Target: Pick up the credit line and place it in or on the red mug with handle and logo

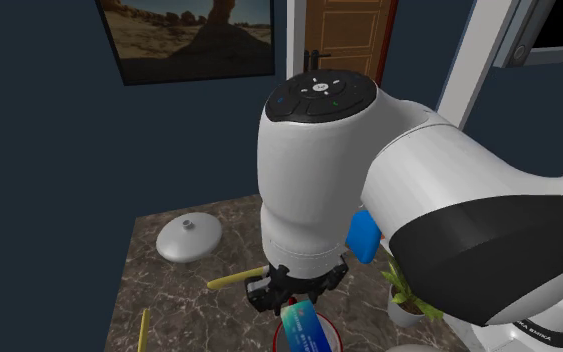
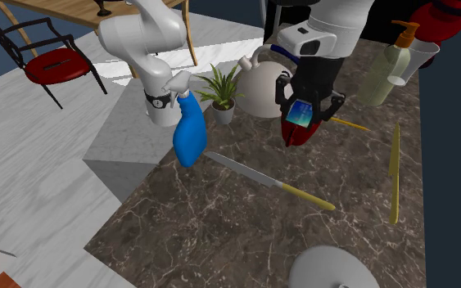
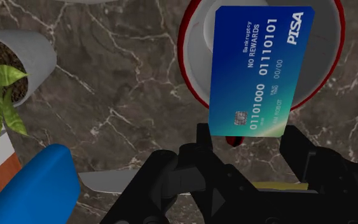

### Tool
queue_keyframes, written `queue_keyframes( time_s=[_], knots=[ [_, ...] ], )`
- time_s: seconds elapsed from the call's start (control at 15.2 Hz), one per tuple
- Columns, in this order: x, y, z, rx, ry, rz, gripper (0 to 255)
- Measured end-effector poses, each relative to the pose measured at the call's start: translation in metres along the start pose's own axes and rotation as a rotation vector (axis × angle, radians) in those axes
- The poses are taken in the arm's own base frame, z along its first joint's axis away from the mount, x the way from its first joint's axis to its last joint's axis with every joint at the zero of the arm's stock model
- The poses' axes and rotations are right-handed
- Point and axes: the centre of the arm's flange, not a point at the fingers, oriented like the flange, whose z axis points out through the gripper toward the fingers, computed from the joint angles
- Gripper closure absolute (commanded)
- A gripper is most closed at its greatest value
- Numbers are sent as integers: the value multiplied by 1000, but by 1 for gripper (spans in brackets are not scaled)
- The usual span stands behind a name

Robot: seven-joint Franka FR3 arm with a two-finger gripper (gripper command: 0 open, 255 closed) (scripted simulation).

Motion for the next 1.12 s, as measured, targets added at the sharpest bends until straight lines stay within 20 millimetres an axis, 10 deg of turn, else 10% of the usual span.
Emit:
queue_keyframes(
  time_s=[0.2,0.26,0.66,1.12],
  knots=[
    [0,0,0,0,0,0,255],
    [0,0,0,1,0,0,0],
    [0,0,0,0,0,0,0],
    [0,0,-48,0,0,0,0]
  ],
)
